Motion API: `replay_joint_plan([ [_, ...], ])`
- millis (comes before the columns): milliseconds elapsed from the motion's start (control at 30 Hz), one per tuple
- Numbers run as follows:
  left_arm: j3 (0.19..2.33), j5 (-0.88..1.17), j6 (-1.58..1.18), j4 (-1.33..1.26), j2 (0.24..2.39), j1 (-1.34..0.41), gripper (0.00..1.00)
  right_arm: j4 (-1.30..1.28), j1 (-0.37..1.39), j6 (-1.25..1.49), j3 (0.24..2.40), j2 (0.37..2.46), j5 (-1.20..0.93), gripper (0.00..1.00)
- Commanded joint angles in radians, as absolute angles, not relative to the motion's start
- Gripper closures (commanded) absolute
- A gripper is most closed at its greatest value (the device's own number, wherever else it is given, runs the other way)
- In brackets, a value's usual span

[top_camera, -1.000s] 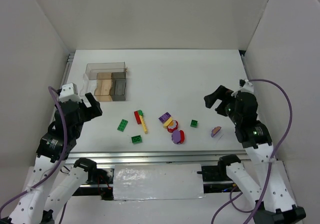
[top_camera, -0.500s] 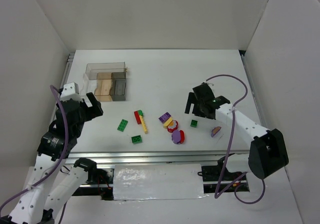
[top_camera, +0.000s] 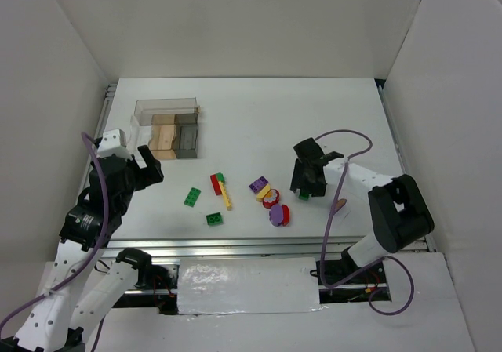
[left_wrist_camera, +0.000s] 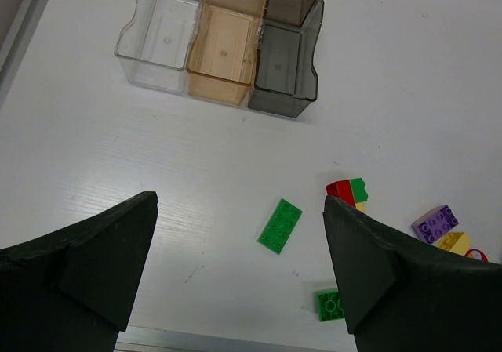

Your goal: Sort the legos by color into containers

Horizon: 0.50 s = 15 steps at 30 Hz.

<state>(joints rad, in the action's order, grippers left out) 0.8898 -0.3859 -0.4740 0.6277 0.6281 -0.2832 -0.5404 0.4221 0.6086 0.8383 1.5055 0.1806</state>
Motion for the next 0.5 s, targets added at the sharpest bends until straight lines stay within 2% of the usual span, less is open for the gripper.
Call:
replay_joint_plan([
  [0, 0.896, -0.373, -0.465, 0.594, 0.62, -0.287, 0.01, -0.524, 0.416, 0.606, 0.842, 1.54, 0.14, 0.38],
  [33, 0.896, -0.373, -0.463, 0.592, 0.62, -0.287, 0.0, -0.523, 0.416, 0.603, 0.844, 1.543, 0.135, 0.45],
  [200, 0.896, -0.365, -0.462, 0.591, 0.624, -0.288, 0.01, -0.515, 0.413, 0.594, 0.841, 1.54, 0.13, 0.61],
  [267, 0.894, -0.361, -0.462, 0.591, 0.626, -0.288, 0.01, -0.514, 0.413, 0.586, 0.842, 1.539, 0.124, 0.74],
  [333, 0.896, -0.351, -0.465, 0.589, 0.63, -0.288, 0.0, -0.482, 0.417, 0.536, 0.845, 1.514, 0.066, 0.92],
  [400, 0.9, -0.322, -0.488, 0.589, 0.637, -0.288, 0.01, -0.466, 0.434, 0.476, 0.85, 1.45, 0.005, 1.0],
  [467, 0.905, -0.185, -0.503, 0.574, 0.659, -0.287, 0.0, -0.434, 0.466, 0.433, 0.853, 1.382, -0.05, 1.0],
])
